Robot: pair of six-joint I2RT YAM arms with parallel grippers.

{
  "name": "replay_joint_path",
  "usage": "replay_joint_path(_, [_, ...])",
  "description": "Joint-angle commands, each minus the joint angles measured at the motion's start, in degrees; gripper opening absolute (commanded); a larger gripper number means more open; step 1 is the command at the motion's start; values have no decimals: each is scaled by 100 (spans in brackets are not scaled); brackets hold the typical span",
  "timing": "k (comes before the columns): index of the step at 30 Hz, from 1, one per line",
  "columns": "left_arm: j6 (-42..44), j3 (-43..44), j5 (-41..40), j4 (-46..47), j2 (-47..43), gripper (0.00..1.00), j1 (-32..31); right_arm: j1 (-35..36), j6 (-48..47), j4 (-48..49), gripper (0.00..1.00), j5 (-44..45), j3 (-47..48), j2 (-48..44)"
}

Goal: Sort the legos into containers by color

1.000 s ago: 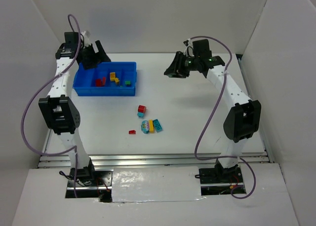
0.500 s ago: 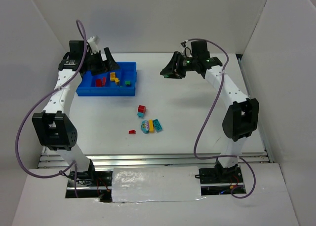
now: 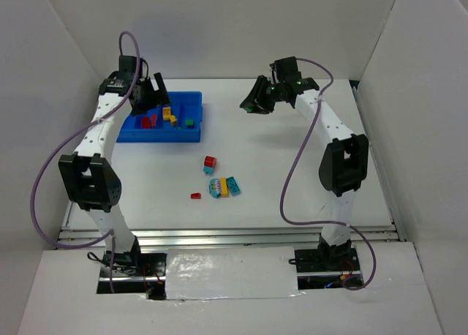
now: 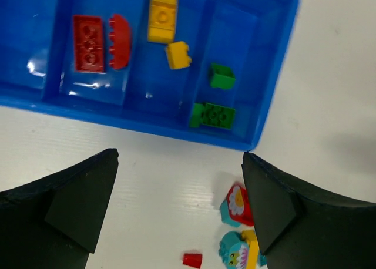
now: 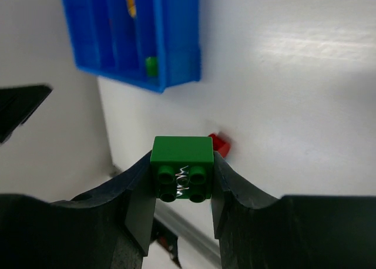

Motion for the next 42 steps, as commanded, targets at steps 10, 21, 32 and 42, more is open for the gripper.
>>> replay_joint_path(10, [-791,-255,-1151,-1374,-63,99,1254,675,961,1357,1,199,1725,1672])
replay_joint_path(21, [-844,-1343,-238,-1032,-757,100,1263,1342,2405,3532,1,63,2216,2631])
replay_joint_path(32, [-387,-1827,-309,-909,-1495,99,1281,1607,1852,2663,19,1032,2472,2799])
replay_joint_path(42, [-272,-1906,-142,-830,-1662,100,1281,1625,1834,2609,67,979,2754,3010])
